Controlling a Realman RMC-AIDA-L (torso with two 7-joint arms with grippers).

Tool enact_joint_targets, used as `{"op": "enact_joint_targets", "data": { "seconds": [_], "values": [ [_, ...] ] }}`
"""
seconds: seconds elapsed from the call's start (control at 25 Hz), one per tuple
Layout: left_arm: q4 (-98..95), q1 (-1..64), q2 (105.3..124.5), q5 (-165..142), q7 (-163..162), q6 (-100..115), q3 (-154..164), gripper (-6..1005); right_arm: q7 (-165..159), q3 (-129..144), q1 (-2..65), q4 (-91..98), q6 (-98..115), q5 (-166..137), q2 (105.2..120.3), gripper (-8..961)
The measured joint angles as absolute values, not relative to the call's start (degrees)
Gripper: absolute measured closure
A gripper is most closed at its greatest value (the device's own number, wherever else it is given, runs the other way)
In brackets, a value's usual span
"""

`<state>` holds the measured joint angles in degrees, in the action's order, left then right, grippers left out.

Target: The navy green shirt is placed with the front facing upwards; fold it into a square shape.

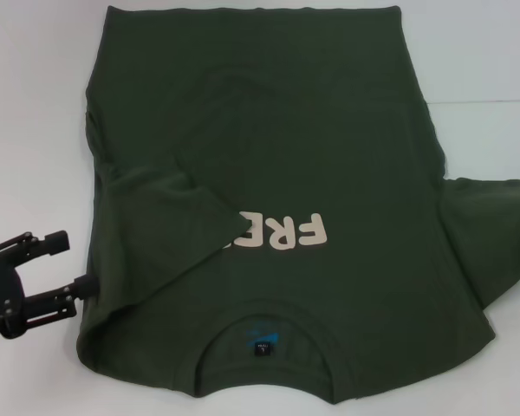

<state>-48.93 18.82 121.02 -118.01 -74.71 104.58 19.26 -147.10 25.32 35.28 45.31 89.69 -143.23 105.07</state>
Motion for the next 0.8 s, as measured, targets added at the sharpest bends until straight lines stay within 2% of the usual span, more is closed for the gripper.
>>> {"op": "enact_joint_targets", "data": {
  "seconds": [0.8],
  "values": [
    [-48.87, 18.81, 121.11, -118.18, -74.71, 104.59, 19.25, 167, -146.84, 22.96, 34.35, 46.73, 91.55, -141.47, 102.85, 944]
  ]
}}
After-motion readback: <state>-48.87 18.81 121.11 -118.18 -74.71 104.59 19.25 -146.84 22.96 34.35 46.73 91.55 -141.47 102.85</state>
